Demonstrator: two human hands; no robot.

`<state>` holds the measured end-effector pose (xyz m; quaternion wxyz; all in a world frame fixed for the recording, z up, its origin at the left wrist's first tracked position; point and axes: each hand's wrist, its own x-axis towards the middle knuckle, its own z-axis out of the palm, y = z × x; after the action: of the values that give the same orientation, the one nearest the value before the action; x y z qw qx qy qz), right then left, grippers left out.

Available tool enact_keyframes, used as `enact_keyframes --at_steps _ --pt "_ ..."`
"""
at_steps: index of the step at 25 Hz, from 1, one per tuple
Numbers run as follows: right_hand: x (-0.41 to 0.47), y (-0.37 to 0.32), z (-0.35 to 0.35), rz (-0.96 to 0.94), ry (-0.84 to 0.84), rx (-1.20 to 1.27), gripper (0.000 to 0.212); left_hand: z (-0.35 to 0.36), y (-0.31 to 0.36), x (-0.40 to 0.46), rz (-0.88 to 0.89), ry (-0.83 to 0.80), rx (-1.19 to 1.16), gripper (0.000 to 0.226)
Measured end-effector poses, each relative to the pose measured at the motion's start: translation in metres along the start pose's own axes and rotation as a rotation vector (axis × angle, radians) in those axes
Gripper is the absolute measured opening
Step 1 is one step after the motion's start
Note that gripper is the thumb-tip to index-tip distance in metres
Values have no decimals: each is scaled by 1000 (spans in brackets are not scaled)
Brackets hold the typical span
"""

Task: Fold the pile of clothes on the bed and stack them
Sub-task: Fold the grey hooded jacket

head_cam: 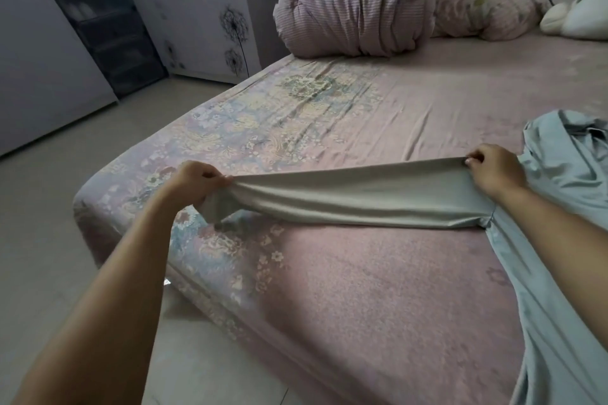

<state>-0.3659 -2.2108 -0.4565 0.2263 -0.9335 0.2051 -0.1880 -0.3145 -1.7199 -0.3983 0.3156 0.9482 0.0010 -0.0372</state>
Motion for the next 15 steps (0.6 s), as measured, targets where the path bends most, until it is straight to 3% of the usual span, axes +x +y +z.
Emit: enact_keyframes --at_steps 3,6,9,11,15 --pt "0 1 3 7 3 24 14 -9 -4 4 10 -16 -139 15" --pt "3 4 7 10 26 45 12 -16 -16 7 105 -52 6 9" --pt "4 3 9 3 21 57 12 -20 -30 14 47 -165 297 13" --pt "3 0 10 -10 27 46 15 -18 -36 18 -26 -138 306 24" --pt "-1 -2 14 -12 17 18 17 6 -38 13 -242 -95 -703 18"
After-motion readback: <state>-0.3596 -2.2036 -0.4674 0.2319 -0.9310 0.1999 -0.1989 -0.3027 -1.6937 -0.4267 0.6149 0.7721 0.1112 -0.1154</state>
